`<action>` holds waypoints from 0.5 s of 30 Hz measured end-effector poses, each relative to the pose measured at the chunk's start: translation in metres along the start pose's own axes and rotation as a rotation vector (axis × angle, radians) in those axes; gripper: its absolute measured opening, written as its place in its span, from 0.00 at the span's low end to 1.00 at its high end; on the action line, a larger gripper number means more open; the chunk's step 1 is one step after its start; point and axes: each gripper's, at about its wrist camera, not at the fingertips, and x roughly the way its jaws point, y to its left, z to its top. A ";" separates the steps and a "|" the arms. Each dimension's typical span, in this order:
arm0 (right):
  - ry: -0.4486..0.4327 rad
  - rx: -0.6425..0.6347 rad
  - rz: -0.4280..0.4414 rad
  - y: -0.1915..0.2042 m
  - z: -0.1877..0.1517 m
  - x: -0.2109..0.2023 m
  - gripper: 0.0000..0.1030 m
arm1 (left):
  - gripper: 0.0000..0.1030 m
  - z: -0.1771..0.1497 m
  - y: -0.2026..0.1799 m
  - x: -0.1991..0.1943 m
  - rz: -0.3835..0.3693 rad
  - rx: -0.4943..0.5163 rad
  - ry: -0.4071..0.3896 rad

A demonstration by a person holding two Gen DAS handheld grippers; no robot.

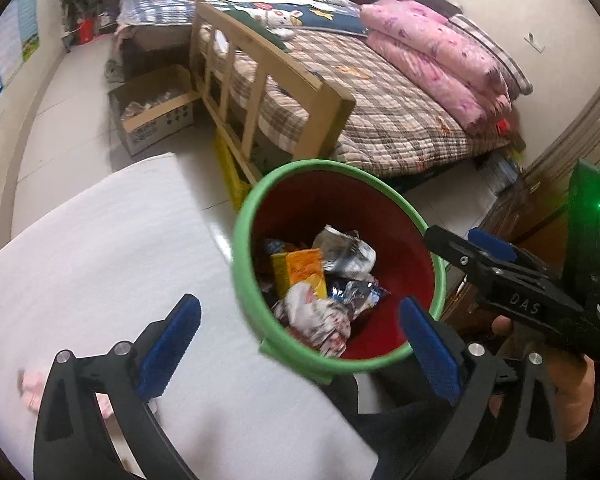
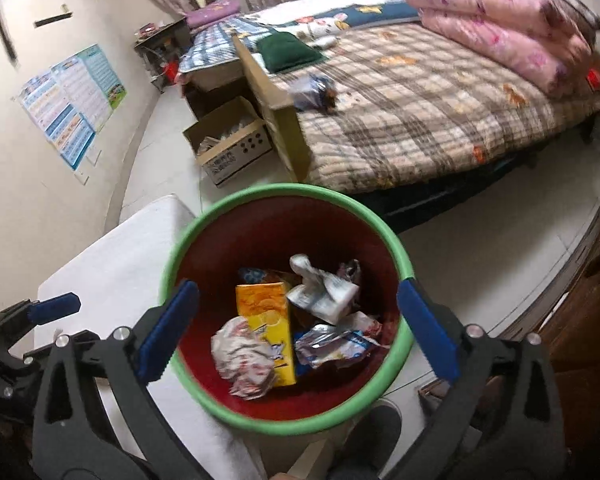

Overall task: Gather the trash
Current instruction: 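Return both tools to the table toward the yellow box and pink wrapper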

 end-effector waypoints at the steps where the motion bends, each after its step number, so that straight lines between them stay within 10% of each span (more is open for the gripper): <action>1: -0.011 -0.012 0.007 0.008 -0.001 -0.008 0.95 | 0.92 -0.004 0.002 -0.008 -0.001 -0.003 -0.005; 15: -0.032 -0.165 0.130 0.123 -0.049 -0.069 0.95 | 0.92 -0.103 0.085 -0.115 0.114 -0.136 -0.071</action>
